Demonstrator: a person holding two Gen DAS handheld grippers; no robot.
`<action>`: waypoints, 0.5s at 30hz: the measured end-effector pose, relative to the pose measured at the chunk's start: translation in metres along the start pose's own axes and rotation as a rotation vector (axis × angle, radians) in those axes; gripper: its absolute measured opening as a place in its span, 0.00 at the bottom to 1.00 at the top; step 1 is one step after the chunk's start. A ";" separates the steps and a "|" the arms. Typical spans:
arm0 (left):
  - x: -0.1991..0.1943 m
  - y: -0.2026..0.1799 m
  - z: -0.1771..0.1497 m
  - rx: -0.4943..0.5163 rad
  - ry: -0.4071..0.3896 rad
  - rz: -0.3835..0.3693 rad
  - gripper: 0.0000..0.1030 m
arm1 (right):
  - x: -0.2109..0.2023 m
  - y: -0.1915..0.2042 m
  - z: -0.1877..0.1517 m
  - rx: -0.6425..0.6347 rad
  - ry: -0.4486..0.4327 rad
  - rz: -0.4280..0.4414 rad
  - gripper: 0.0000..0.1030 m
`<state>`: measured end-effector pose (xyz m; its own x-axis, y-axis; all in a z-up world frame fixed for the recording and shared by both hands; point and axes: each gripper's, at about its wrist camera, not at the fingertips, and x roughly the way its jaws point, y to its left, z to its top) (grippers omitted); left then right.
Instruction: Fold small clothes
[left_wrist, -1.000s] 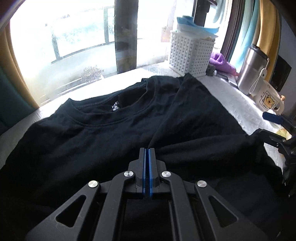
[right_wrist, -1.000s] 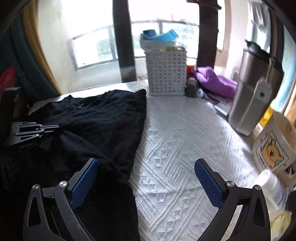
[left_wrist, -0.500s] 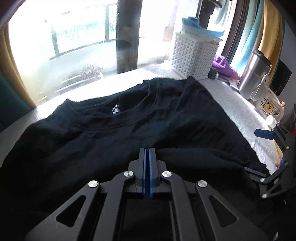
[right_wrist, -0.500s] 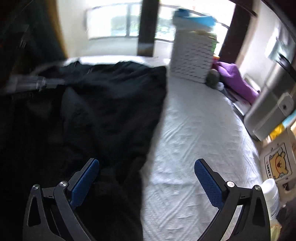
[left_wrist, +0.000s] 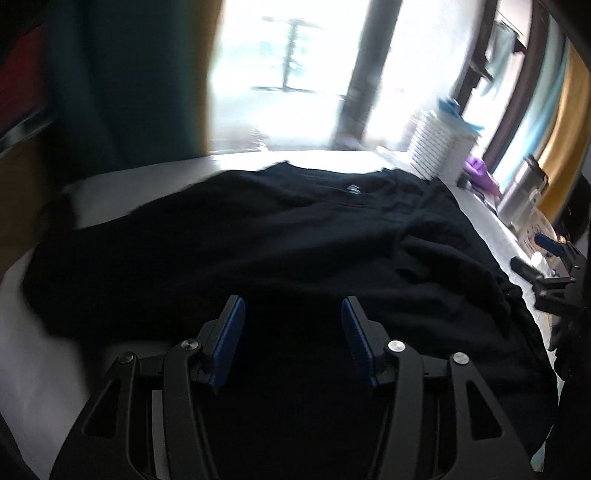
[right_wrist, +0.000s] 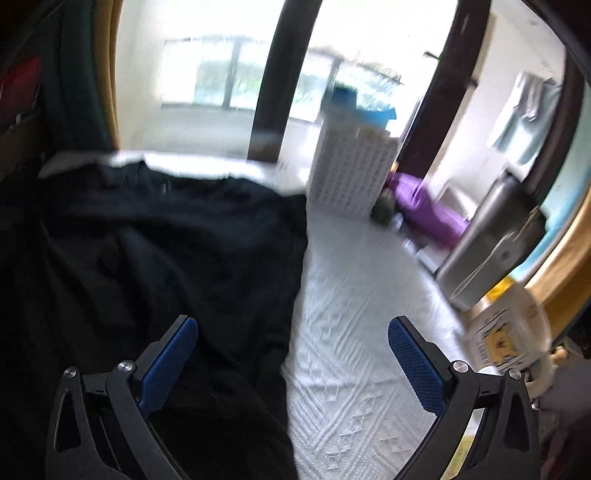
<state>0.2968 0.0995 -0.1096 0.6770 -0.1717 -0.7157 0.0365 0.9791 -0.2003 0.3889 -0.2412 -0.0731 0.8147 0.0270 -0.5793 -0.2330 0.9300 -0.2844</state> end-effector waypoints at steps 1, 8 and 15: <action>-0.008 0.008 -0.003 -0.019 -0.010 0.005 0.53 | -0.007 0.005 0.006 0.005 -0.019 0.030 1.00; -0.031 0.044 -0.021 -0.164 -0.062 0.044 0.54 | -0.016 0.036 0.027 0.001 -0.045 0.097 1.00; -0.030 0.057 -0.018 -0.287 -0.122 0.170 0.59 | -0.014 0.052 0.026 -0.002 -0.034 0.146 1.00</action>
<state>0.2654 0.1583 -0.1114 0.7394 0.0226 -0.6729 -0.2808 0.9187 -0.2776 0.3792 -0.1840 -0.0603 0.7898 0.1741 -0.5882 -0.3512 0.9145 -0.2009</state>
